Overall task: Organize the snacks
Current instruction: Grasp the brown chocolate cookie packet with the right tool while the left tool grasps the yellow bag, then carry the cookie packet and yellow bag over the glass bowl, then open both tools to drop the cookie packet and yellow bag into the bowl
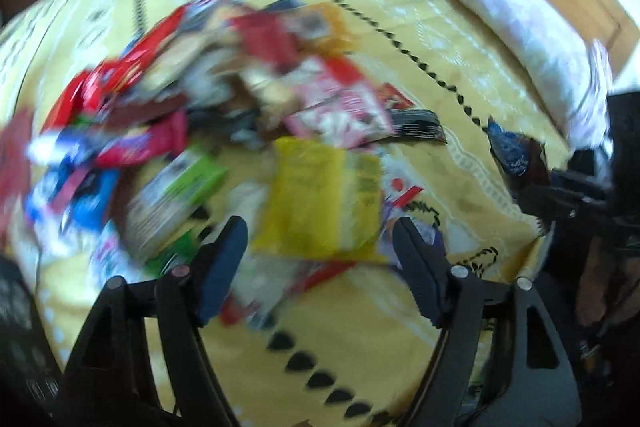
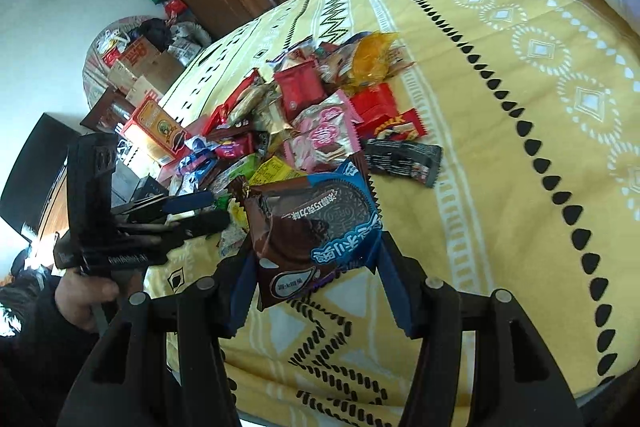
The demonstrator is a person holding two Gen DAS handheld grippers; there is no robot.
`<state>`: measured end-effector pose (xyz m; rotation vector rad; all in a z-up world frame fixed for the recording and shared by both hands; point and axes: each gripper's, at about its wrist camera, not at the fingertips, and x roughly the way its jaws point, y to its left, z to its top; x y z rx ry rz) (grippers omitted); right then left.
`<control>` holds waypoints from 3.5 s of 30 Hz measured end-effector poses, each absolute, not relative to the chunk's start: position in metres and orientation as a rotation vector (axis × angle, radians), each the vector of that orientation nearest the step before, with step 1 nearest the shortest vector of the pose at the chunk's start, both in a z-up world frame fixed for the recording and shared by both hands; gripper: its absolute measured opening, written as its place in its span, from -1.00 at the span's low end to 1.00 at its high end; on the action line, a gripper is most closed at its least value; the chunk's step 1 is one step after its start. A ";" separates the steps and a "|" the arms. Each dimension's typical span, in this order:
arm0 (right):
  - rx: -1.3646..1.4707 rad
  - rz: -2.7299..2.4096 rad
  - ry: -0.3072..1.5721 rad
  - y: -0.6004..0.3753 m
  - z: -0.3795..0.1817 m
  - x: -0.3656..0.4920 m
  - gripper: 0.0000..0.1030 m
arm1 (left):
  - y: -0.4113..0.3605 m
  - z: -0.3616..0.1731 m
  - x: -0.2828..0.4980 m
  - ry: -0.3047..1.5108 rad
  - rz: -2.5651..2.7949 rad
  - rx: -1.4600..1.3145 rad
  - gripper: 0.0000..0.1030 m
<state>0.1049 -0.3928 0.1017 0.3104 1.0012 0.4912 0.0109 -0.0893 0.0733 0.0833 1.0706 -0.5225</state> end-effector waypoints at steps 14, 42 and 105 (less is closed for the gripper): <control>0.350 0.488 0.982 -0.408 0.106 0.105 0.19 | -0.109 0.045 0.025 1.082 -0.447 0.184 0.43; 0.107 0.689 0.699 -0.276 0.265 0.112 0.19 | 0.119 0.262 -0.081 0.595 0.174 0.022 0.41; -0.304 1.334 0.768 0.199 0.300 -0.008 0.18 | 0.356 0.239 -0.192 0.623 0.642 -0.222 0.42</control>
